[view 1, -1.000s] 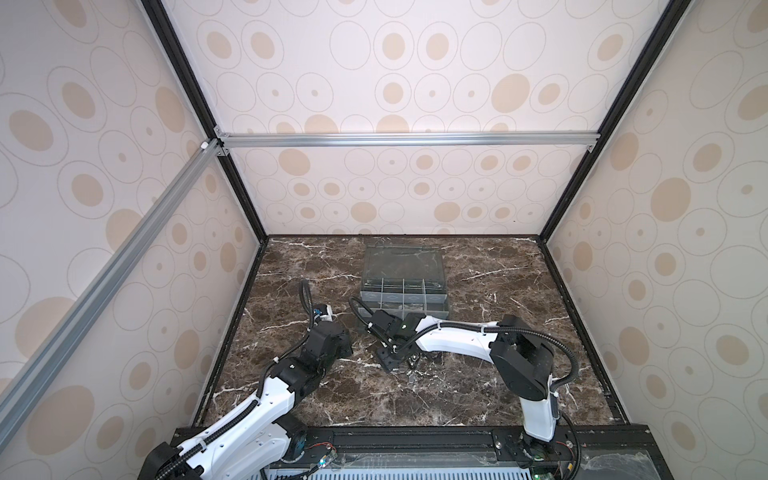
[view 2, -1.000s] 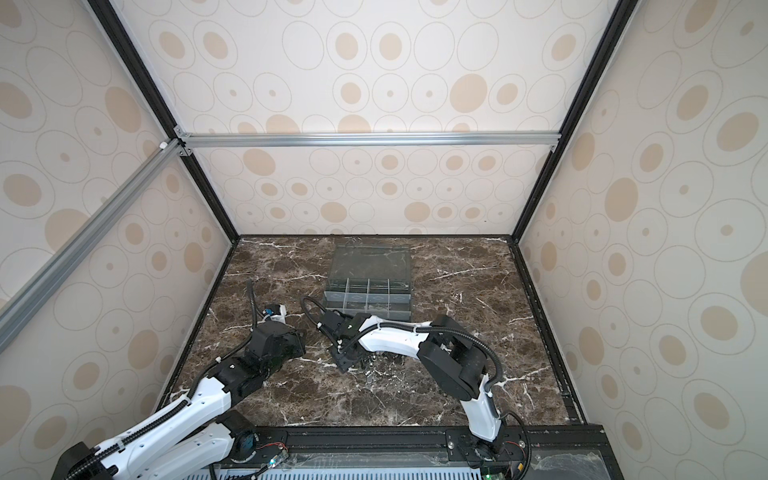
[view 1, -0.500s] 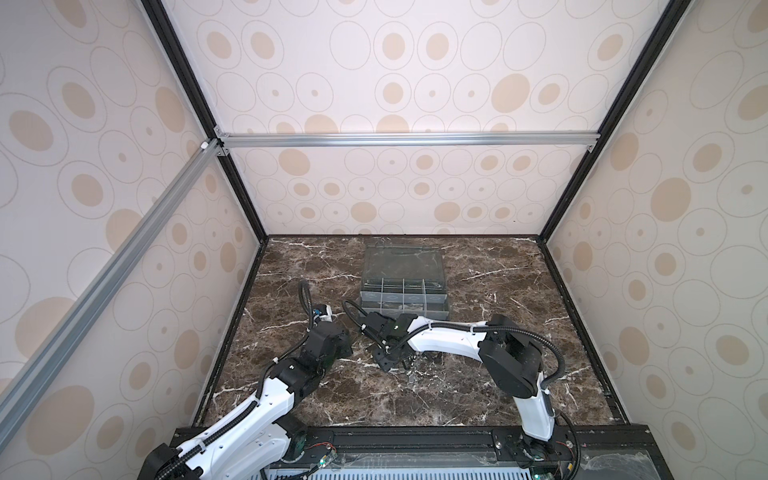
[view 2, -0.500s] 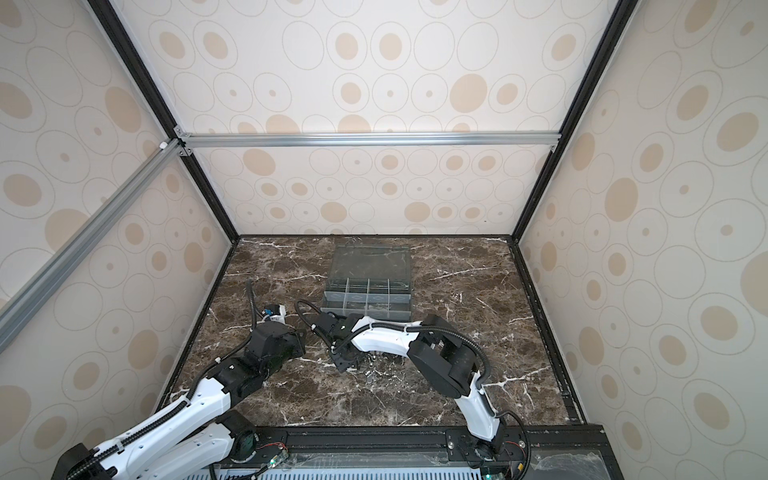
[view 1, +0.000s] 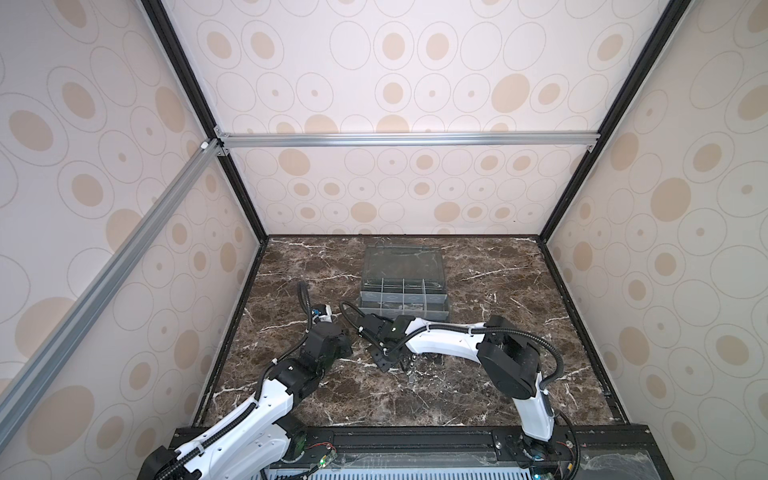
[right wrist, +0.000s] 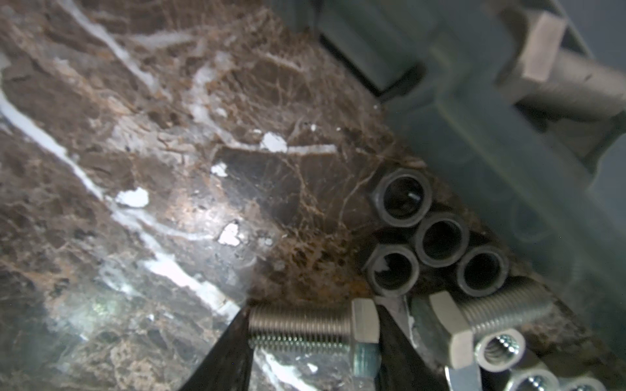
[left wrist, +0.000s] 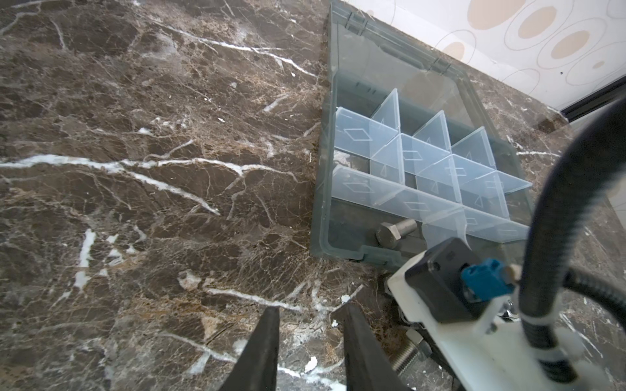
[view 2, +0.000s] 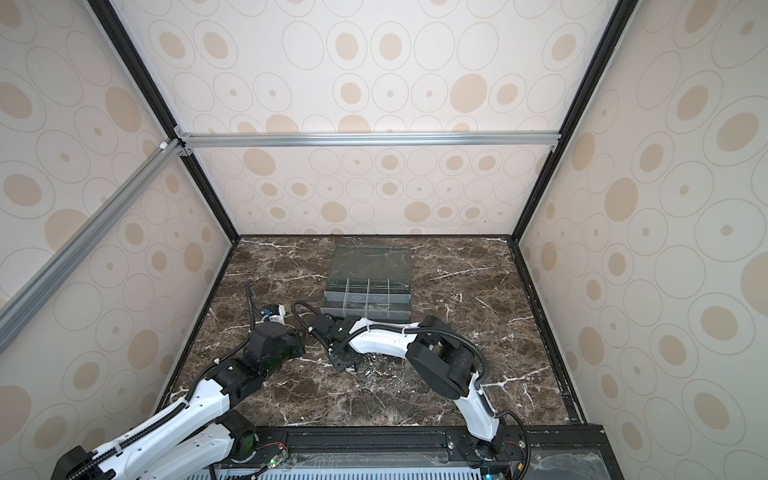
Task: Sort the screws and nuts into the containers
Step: 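Lift the bolt with the right gripper and release it into the organizer compartment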
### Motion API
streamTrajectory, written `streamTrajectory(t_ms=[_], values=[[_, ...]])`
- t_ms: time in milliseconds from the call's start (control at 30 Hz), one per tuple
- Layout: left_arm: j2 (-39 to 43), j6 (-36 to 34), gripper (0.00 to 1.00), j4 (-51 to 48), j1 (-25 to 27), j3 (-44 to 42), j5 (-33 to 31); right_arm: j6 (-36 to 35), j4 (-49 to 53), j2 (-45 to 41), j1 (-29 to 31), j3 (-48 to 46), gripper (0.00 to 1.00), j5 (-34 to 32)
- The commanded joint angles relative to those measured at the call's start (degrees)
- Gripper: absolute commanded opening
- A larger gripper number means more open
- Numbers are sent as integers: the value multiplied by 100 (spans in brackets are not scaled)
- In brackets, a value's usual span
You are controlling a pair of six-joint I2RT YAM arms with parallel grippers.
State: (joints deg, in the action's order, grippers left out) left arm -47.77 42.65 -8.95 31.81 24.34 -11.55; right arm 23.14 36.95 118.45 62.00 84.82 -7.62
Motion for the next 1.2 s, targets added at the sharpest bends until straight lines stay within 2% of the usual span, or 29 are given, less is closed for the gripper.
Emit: streamTrajectory(t_ms=[0,233,467,667,1067,1167], values=[[120,-6,33,51,-51,71,-117,141,-83,-349,93,-116,47,-108],[141,-82,34,40,-70,56,-171,42,-138,-908,46,-112,47,-469],[89,-45,34,236,-105,64,99,-230,-107,-1027,-431,294,47,-591],[-73,-87,34,198,-108,168,200,-267,-168,-721,-819,683,47,-459],[-178,-13,34,322,-109,142,298,-180,-145,-258,-1041,993,48,-324],[-294,-33,34,383,-106,158,355,-128,-133,-237,-1041,982,54,-310]])
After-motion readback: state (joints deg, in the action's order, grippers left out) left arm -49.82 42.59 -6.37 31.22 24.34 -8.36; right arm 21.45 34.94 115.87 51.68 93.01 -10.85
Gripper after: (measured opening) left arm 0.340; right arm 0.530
